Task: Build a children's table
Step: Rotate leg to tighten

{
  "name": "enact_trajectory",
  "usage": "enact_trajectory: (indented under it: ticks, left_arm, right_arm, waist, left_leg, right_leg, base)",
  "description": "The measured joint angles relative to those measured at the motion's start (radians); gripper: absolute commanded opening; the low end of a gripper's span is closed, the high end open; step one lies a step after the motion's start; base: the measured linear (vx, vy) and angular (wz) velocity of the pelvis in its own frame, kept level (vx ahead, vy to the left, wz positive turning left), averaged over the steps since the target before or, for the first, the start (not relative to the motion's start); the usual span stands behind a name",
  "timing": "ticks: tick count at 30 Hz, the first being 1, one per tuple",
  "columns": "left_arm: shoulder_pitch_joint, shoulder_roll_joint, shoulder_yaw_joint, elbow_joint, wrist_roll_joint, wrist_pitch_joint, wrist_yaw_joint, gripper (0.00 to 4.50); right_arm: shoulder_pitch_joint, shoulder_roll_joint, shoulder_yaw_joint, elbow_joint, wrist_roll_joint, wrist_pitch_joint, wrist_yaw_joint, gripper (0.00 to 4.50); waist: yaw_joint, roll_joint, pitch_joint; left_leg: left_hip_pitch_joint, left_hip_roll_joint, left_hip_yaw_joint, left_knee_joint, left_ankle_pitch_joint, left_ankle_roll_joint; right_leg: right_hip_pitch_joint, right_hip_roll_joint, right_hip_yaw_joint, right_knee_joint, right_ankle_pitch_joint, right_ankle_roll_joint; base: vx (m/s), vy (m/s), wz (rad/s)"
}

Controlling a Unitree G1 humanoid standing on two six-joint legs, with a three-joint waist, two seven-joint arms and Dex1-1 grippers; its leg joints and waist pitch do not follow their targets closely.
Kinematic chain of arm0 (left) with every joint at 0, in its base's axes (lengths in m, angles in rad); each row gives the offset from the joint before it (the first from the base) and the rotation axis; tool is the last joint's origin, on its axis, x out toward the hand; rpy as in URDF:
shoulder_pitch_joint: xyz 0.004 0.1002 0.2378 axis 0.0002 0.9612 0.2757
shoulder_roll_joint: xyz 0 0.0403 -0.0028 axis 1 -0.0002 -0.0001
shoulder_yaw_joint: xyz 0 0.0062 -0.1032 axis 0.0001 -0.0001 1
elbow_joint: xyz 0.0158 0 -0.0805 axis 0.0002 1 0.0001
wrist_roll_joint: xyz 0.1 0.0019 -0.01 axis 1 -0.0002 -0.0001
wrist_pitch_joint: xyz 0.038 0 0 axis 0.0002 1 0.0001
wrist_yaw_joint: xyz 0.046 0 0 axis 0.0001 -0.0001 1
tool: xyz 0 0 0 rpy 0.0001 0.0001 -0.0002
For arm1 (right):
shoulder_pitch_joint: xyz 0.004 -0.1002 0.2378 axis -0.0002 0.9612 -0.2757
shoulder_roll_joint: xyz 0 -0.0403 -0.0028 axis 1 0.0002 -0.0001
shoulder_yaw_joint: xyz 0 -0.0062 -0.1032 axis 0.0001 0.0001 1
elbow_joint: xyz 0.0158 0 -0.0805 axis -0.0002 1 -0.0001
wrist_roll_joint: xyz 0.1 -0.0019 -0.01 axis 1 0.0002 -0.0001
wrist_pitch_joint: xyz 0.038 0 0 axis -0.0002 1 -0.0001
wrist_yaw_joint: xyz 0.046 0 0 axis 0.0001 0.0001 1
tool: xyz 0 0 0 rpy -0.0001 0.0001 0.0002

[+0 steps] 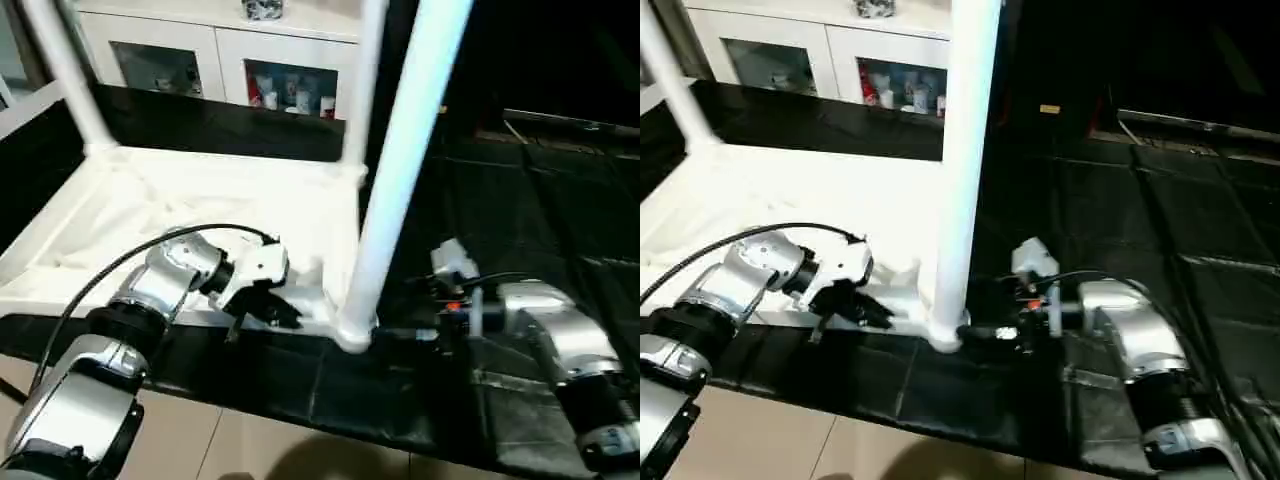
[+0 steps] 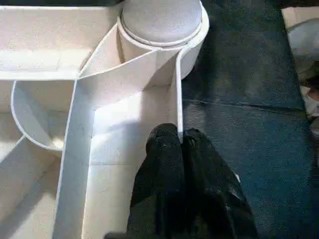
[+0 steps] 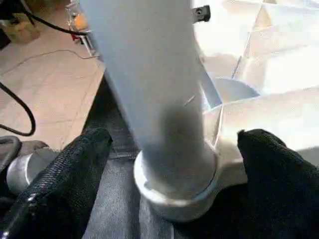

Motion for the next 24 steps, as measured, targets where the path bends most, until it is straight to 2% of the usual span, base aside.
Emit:
enact_trajectory:
  ticks: [4, 6, 9, 11, 14, 16, 24]
  left_arm:
    - [0.002, -0.005, -0.008, -0.009, 0.0, -0.011, -0.003, 0.0]
    - [0.002, -0.007, -0.008, -0.009, 0.0, -0.013, -0.003, 0.0]
    - [0.004, -0.007, -0.008, -0.012, 0.0, -0.014, -0.003, 0.0]
    - [0.004, -0.006, -0.008, -0.012, 0.0, -0.016, -0.003, 0.0]
    - [0.005, -0.006, -0.008, -0.012, 0.0, -0.018, -0.002, 0.0]
    - [0.006, -0.006, -0.008, -0.012, 0.0, -0.02, 0.0, 0.0]
    - [0.008, -0.004, -0.006, -0.012, 0.001, -0.03, 0.008, 0.0]
  right_arm:
    - [-0.018, 0.022, 0.012, 0.027, 0.002, 0.001, 0.012, 3.85]
    - [-0.029, 0.035, 0.024, 0.052, 0.002, 0.003, 0.025, 3.51]
    - [-0.036, 0.045, 0.037, 0.064, 0.002, 0.005, 0.039, 3.42]
    - [-0.05, 0.044, 0.044, 0.073, 0.0, 0.007, 0.044, 3.07]
    - [-0.055, 0.046, 0.047, 0.078, 0.0, 0.007, 0.062, 3.01]
    - [-0.056, 0.046, 0.047, 0.094, 0.0, 0.007, 0.07, 2.64]
    - [-0.061, 0.042, 0.048, 0.098, -0.006, -0.003, 0.076, 2.27]
  waist:
    - [0.001, 0.0, 0.0]
    - [0.0, 0.0, 0.0]
    - [0.0, 0.0, 0.0]
    - [0.0, 0.0, 0.0]
    - [0.0, 0.0, 0.0]
    - [0.0, 0.0, 0.0]
    - [0.0, -0.001, 0.0]
  left_leg:
    - [0.0, 0.0, 0.0, 0.0, 0.0, 0.0]
    - [0.0, 0.0, 0.0, 0.0, 0.0, 0.0]
    - [0.0, 0.0, 0.0, 0.0, 0.0, 0.0]
    - [0.0, 0.0, 0.0, 0.0, 0.0, 0.0]
    - [0.0, 0.0, 0.0, 0.0, 0.0, 0.0]
    - [0.0, 0.0, 0.0, 0.0, 0.0, 0.0]
    - [0.0, 0.0, 0.0, 0.002, 0.0, 0.0]
  right_leg:
    - [0.0, 0.0, 0.0, 0.0, 0.0, 0.0]
    - [0.001, 0.0, 0.0, 0.001, 0.0, 0.0]
    - [0.001, 0.0, 0.0, 0.001, 0.0, 0.0]
    - [0.001, 0.0, 0.0, 0.001, 0.0, 0.0]
    - [0.001, 0.0, 0.0, 0.001, 0.0, 0.0]
    - [0.001, 0.0, 0.0, 0.001, 0.0, 0.0]
    - [0.001, 0.0, 0.0, 0.004, 0.0, 0.0]
  base:
    - [0.0, 0.0, 0.0]
    - [0.0, 0.0, 0.0]
    - [0.0, 0.0, 0.0]
    - [0.0, 0.0, 0.0]
    - [0.0, 0.0, 0.0]
    - [0.0, 0.0, 0.0]
    - [0.0, 0.0, 0.0]
